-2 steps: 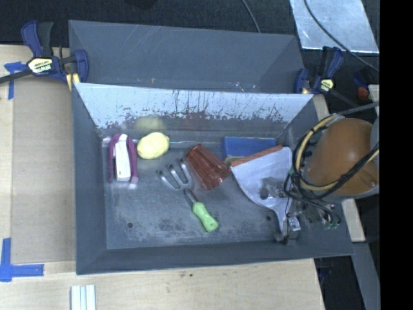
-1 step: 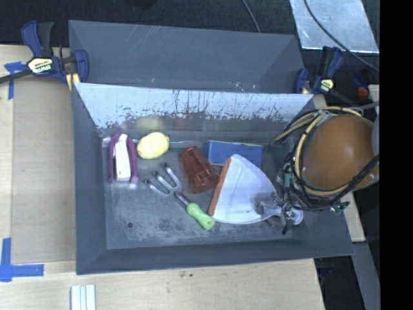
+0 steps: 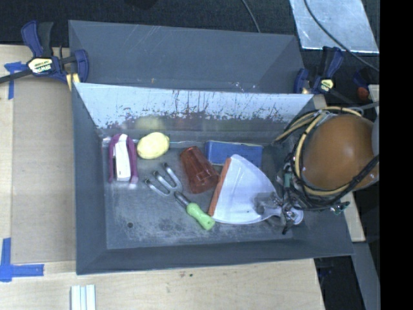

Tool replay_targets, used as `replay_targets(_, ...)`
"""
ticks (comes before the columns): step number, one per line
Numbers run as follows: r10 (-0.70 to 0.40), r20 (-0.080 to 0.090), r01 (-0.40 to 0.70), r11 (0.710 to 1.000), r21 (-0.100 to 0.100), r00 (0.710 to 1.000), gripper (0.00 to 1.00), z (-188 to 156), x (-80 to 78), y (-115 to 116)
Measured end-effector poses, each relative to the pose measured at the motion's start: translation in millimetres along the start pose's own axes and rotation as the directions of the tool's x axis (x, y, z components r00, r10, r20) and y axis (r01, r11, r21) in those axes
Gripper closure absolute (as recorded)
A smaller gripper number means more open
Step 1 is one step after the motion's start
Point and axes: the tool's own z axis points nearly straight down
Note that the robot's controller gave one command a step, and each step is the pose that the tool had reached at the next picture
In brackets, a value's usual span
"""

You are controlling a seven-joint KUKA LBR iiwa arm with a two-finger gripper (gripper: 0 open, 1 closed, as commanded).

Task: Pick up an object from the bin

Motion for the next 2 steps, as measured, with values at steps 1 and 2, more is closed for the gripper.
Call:
replay_targets(1,0.001,-0.005,-0.001,1.000,-0.003,1.000,1.00,-20.3,1.5,0.4)
replay_targets(2,0.003,-0.007,-0.003,1.000,-0.007,1.000,1.00,-52.8,1.3,0.9)
